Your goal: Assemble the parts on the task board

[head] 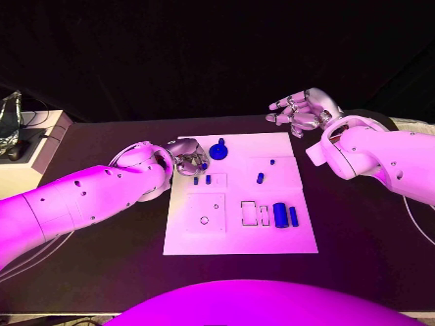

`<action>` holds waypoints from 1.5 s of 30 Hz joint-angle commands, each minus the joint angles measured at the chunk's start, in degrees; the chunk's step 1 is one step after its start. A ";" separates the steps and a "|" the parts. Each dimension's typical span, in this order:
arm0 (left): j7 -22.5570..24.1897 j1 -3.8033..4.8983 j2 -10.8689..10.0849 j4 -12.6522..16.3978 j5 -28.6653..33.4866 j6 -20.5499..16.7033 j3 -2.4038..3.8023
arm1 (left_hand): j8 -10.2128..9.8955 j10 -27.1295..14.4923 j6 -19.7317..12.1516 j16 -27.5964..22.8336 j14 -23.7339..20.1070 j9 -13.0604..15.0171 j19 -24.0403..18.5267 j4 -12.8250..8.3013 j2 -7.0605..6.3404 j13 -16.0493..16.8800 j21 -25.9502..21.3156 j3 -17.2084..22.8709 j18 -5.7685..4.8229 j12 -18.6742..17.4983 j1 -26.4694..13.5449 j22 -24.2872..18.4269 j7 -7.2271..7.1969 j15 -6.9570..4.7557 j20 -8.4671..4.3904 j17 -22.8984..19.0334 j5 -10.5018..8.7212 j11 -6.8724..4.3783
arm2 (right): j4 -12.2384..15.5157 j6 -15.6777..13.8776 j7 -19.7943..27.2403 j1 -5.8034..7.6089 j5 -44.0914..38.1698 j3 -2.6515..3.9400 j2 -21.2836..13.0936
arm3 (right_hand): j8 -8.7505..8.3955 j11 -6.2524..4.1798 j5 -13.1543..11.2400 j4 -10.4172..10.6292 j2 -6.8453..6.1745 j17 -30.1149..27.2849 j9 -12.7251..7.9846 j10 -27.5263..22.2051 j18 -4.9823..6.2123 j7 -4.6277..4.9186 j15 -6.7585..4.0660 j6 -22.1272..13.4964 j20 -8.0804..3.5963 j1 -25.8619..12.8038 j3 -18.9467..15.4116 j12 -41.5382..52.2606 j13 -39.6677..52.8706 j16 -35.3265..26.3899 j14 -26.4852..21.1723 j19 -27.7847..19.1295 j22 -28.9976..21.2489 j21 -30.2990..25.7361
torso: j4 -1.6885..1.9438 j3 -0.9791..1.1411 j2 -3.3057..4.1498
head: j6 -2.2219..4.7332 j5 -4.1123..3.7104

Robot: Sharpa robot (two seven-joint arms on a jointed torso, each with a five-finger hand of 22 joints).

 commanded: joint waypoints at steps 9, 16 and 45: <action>-0.07 -0.07 -0.43 -0.48 -0.16 0.44 0.22 | -0.20 -1.08 -4.53 0.32 -0.21 -0.20 0.02 0.29 -0.60 0.00 -0.69 -0.23 0.91 0.87 0.50 1.32 -0.14 0.22 0.48 -0.23 0.21 0.19 | 0.02 0.64 0.08 -0.05 -0.74 0.01 -0.25 | -0.12 0.35 0.09 0.23 -0.60 0.10 -0.01 -0.04 0.50 0.43 0.54 -1.08 0.00 0.36 0.52 -2.75 -4.10 0.05 0.07 1.58 5.02 -0.45 | 0.00 0.01 0.01 | 0.10 -0.09; 0.74 -0.09 -0.98 -0.90 0.90 -1.47 1.21 | -0.22 -2.88 -5.10 -0.02 -0.68 -0.23 -0.67 0.48 -0.95 -0.13 -1.99 0.12 1.23 0.00 0.53 0.94 -0.02 0.75 0.70 -0.46 0.23 0.98 | 0.10 2.78 -0.95 -0.18 -2.52 0.01 -0.91 | -0.29 0.91 -3.51 -1.62 -0.14 0.32 -0.08 0.75 0.88 0.65 0.97 -0.23 0.33 2.08 2.04 -9.86 -10.73 0.42 0.29 1.80 4.94 -0.84 | 0.00 -0.05 0.02 | 0.31 -0.10; 23.34 -2.41 -11.22 2.57 68.69 -0.05 4.80 | 0.23 -2.14 3.47 -21.83 -9.21 0.16 -4.87 8.38 3.50 -0.01 -26.68 -18.11 -2.87 3.77 -1.73 -18.98 3.28 2.55 2.97 -12.52 0.22 1.04 | 2.61 11.05 -15.49 -3.14 -50.30 -0.53 -2.91 | -0.69 2.72 -12.93 -4.44 -6.47 -1.45 -0.82 -0.39 2.07 -0.71 2.29 3.66 1.66 2.12 19.18 -21.67 -19.42 -0.27 0.12 2.04 4.71 -1.59 | 0.00 -0.06 -0.09 | 3.36 -1.75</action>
